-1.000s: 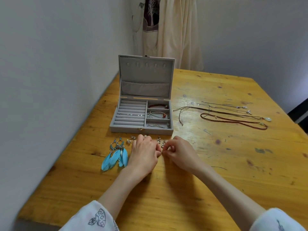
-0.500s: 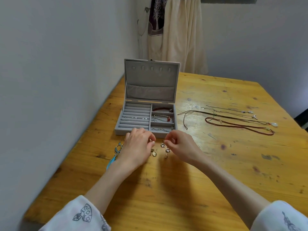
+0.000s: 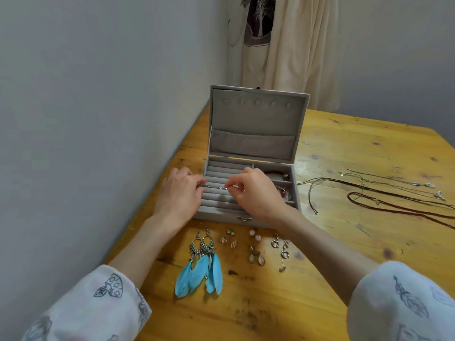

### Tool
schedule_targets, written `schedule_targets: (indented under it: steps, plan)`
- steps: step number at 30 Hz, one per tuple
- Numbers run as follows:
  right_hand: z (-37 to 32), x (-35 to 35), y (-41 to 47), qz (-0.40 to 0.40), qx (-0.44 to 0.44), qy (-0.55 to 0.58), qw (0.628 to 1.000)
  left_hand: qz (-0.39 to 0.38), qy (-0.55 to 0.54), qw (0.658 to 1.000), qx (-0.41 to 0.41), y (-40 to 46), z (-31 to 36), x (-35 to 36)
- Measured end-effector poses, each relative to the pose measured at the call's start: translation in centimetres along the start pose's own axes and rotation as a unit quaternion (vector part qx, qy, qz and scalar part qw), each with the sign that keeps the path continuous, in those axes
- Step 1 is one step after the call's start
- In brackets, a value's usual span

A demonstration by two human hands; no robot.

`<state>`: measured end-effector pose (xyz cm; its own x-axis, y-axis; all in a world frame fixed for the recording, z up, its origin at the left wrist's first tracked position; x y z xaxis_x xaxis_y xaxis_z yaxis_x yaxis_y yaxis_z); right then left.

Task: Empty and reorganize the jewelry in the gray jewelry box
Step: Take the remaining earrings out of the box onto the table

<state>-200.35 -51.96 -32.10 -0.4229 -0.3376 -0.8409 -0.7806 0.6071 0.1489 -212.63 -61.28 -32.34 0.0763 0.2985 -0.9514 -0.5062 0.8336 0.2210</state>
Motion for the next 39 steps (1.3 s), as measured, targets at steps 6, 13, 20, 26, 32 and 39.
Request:
schedule_targets:
  steps: [6, 13, 20, 26, 32, 39]
  plan:
    - [-0.6, 1.7, 2.3, -0.022, -0.009, -0.024, 0.999, 0.003, -0.006, 1.000, 0.003, 0.8, -0.4, 0.8]
    - [-0.8, 2.1, 3.0, -0.035, -0.014, -0.024, 0.999, 0.002, -0.044, 0.999, -0.008, 0.9, -0.8, 1.1]
    - [-0.9, 2.4, 3.7, -0.050, 0.030, -0.006, 0.998, -0.043, -0.072, 0.996, -0.039, 1.7, -0.8, 0.8]
    - [-1.0, 2.2, 4.3, -0.076, 0.024, -0.029, 0.996, -0.096, -0.042, 0.994, -0.034, 2.5, -0.6, 0.4]
    - [-1.0, 2.1, 4.5, -0.088, 0.020, -0.026, 0.996, -0.121, -0.011, 0.992, -0.019, 2.9, -0.4, 0.1]
    - [-1.2, 1.8, 4.8, -0.106, 0.009, -0.044, 0.993, -0.147, 0.042, 0.988, 0.007, 3.4, -0.1, -0.1]
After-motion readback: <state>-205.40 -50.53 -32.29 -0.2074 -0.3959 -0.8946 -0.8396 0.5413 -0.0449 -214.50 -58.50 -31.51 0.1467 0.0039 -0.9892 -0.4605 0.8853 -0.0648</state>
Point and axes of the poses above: each hand's wrist, its own y-axis towards the middle knuckle, its own x-axis out of the palm, z = x × y, the point moved 1 cm from there along y, towards the middle knuckle, and after that the axes turned 3 degrees about y, right-handed, at the moved point
